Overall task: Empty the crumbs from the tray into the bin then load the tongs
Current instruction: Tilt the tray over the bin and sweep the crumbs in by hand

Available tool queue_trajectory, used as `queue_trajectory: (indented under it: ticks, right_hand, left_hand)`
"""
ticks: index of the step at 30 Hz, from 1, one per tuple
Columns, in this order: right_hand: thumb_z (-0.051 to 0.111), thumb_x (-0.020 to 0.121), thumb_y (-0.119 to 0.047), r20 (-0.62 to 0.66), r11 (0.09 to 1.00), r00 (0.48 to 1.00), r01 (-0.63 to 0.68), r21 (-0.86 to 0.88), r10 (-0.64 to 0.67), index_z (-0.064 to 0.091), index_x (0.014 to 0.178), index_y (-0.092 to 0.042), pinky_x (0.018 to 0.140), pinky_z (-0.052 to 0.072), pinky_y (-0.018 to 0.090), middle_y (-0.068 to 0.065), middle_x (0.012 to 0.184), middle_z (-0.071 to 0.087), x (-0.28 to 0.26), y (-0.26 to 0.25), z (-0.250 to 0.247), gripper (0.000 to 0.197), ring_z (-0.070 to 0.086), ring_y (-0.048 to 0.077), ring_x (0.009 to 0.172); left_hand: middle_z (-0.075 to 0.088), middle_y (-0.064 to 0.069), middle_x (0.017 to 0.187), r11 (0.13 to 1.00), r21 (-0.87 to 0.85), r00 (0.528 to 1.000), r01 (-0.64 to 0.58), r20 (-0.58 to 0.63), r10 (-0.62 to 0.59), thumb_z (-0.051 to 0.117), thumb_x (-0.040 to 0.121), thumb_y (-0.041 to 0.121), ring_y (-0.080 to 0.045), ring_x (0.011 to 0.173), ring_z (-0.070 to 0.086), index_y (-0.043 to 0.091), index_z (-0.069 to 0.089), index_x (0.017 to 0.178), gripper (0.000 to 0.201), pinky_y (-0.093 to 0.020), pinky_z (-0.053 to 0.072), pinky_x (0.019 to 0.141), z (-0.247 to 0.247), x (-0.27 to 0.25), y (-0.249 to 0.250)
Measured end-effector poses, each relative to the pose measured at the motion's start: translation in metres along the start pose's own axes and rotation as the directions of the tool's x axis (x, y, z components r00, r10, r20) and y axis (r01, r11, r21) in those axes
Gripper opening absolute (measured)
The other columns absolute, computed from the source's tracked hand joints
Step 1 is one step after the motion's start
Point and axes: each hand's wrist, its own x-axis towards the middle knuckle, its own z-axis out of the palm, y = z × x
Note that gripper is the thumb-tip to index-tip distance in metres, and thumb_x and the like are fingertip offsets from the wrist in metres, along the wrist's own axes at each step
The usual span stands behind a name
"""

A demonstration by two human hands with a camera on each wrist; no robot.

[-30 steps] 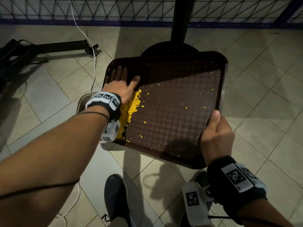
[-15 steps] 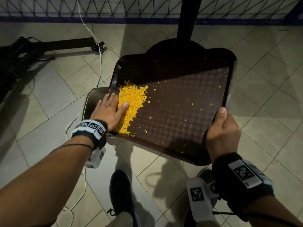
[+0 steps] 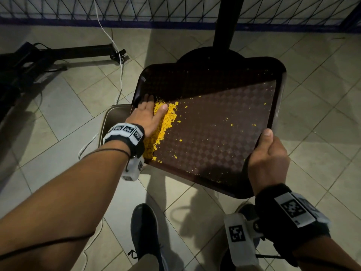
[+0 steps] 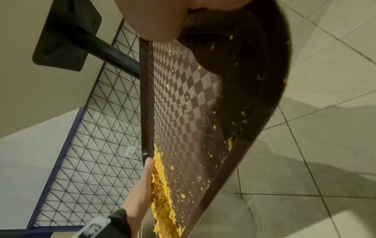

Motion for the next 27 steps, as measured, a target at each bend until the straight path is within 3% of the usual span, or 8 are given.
queue_trajectory:
  ticks: [4,8,12,14,16,20,23,27]
  right_hand:
    - [0.032,0.105,-0.032,0.002,1.000,1.000,-0.010,0.008,0.010,0.054,0.081,-0.002,0.045,0.032,0.008,-0.007,0.060,0.048,0.000,0.001,-0.001,0.044,0.047,-0.001,0.051]
    - [0.032,0.105,-0.031,0.023,0.999,1.000,-0.021,0.037,0.020,0.052,0.080,-0.005,0.045,0.034,0.006,-0.008,0.060,0.045,-0.003,-0.003,-0.004,0.040,0.049,-0.012,0.052]
    - [0.032,0.105,-0.034,0.020,0.997,0.998,-0.053,0.049,0.052,0.056,0.085,-0.007,0.050,0.030,0.020,-0.012,0.064,0.047,-0.004,-0.008,-0.003,0.041,0.049,-0.004,0.055]
    - [0.031,0.105,-0.035,0.020,0.995,0.998,-0.069,0.066,0.067,0.059,0.092,-0.012,0.054,0.031,0.016,-0.015,0.069,0.049,-0.003,-0.008,-0.001,0.039,0.046,0.007,0.058]
    - [0.031,0.104,-0.036,0.012,0.994,0.998,-0.068,0.085,0.067,0.063,0.099,-0.011,0.056,0.031,0.010,-0.007,0.077,0.057,-0.002,-0.007,0.000,0.041,0.044,0.006,0.066]
    - [0.030,0.104,-0.037,0.020,0.991,0.996,-0.089,0.098,0.087,0.064,0.100,-0.012,0.054,0.034,-0.001,-0.012,0.075,0.057,-0.002,-0.004,-0.002,0.042,0.051,0.005,0.063]
    - [0.029,0.104,-0.036,0.030,0.994,0.998,-0.060,0.090,0.057,0.060,0.092,-0.010,0.051,0.035,0.003,-0.014,0.069,0.053,-0.003,-0.003,-0.003,0.042,0.052,-0.012,0.061]
    - [0.029,0.104,-0.037,0.031,0.996,0.999,-0.035,0.085,0.032,0.058,0.090,-0.009,0.052,0.036,0.007,-0.011,0.066,0.052,-0.003,-0.003,-0.004,0.042,0.051,-0.008,0.058]
  left_hand:
    - [-0.003,0.004,0.165,0.999,-0.040,1.000,0.002,0.014,-0.001,0.003,0.086,0.079,-0.018,0.151,0.007,0.024,0.001,0.157,0.089,-0.050,0.017,0.117,0.016,-0.024,-0.025]
    - [0.001,0.001,0.165,0.989,-0.062,0.979,-0.132,-0.167,0.120,0.013,0.095,0.068,-0.015,0.151,0.003,0.022,0.004,0.157,0.077,-0.042,0.012,0.118,0.005,-0.033,0.006]
    - [0.000,-0.004,0.165,0.877,0.027,0.854,-0.480,-0.216,0.474,0.026,0.102,0.052,-0.019,0.152,0.000,0.016,0.009,0.157,0.068,-0.036,0.006,0.122,0.010,-0.054,0.087]
    - [-0.001,-0.003,0.165,0.800,0.074,0.783,-0.596,-0.172,0.598,0.026,0.101,0.052,-0.019,0.152,-0.001,0.015,0.009,0.157,0.069,-0.040,0.008,0.122,0.022,-0.064,0.121]
    - [-0.005,-0.001,0.165,0.775,0.075,0.762,-0.628,-0.143,0.631,0.022,0.101,0.054,-0.017,0.151,-0.004,0.016,0.006,0.157,0.070,-0.041,0.006,0.122,0.032,-0.069,0.139]
    - [-0.013,0.003,0.164,0.866,-0.012,0.860,-0.499,-0.128,0.494,0.014,0.098,0.061,-0.012,0.150,-0.014,0.022,-0.004,0.156,0.073,-0.039,-0.002,0.122,0.037,-0.056,0.121]
    - [-0.014,0.003,0.163,0.940,-0.040,0.938,-0.340,-0.094,0.335,0.011,0.097,0.064,-0.013,0.149,-0.014,0.023,-0.007,0.156,0.075,-0.038,-0.002,0.122,0.032,-0.042,0.079]
    - [-0.011,0.000,0.164,0.983,-0.016,0.982,-0.184,-0.035,0.183,0.014,0.096,0.065,-0.014,0.150,-0.009,0.019,-0.004,0.157,0.078,-0.034,-0.001,0.122,0.025,-0.034,0.031]
